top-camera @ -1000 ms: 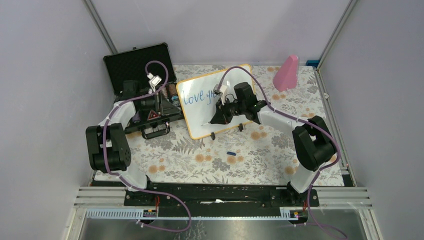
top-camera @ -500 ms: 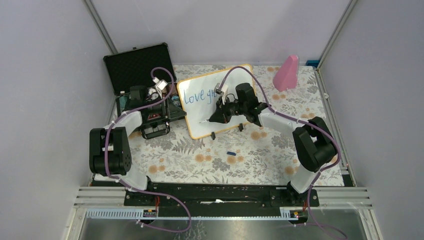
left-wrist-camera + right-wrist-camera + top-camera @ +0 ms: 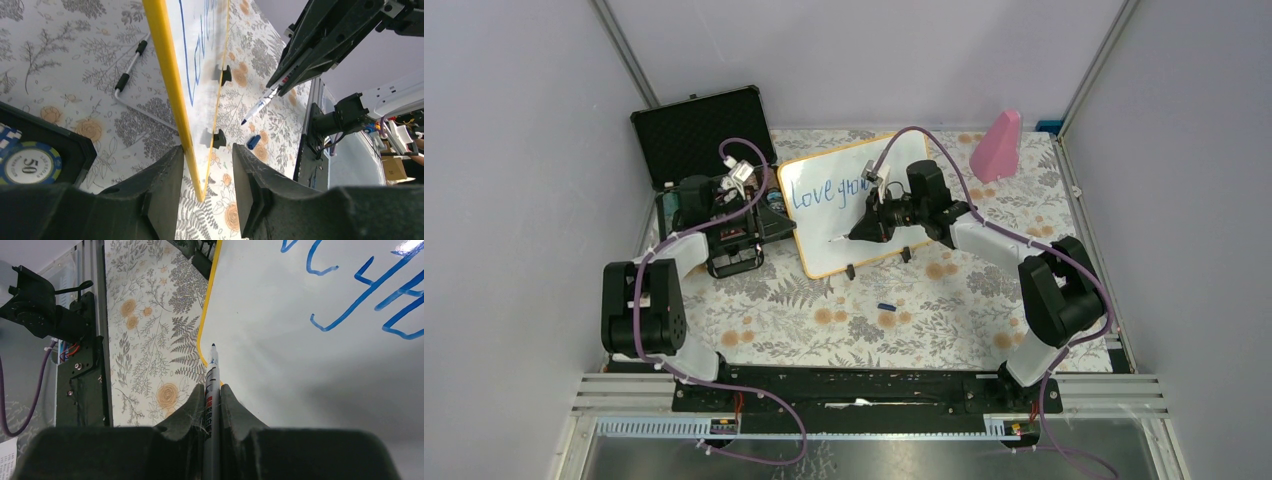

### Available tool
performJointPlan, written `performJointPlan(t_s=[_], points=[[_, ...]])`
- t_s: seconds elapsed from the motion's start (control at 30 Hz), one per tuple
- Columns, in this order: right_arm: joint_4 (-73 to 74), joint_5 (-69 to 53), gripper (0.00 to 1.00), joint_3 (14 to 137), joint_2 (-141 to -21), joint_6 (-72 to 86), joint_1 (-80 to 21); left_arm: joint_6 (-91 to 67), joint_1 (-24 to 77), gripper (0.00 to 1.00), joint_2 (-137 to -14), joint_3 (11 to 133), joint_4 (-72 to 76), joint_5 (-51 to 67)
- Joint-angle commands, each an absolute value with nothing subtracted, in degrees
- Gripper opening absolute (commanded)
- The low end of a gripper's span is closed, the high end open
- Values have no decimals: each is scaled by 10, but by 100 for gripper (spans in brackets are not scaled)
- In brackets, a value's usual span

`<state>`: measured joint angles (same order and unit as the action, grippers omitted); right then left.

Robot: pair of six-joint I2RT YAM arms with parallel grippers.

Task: Write a sentence on the whiteboard

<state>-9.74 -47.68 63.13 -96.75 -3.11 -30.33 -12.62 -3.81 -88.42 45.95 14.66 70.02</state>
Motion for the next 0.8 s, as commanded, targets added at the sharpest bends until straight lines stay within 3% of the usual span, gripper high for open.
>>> performJointPlan(t_s=[0.0, 0.37, 0.77], points=[[-113, -489, 0, 650, -954, -43, -305, -173, -34, 40, -903, 464, 250, 710], [-113, -481, 0, 656, -966, -51, -304, -123, -27, 1, -946, 517, 191, 692], [-127, -406, 0, 652, -980, -57, -304, -53, -27, 0, -939, 532, 119, 685]])
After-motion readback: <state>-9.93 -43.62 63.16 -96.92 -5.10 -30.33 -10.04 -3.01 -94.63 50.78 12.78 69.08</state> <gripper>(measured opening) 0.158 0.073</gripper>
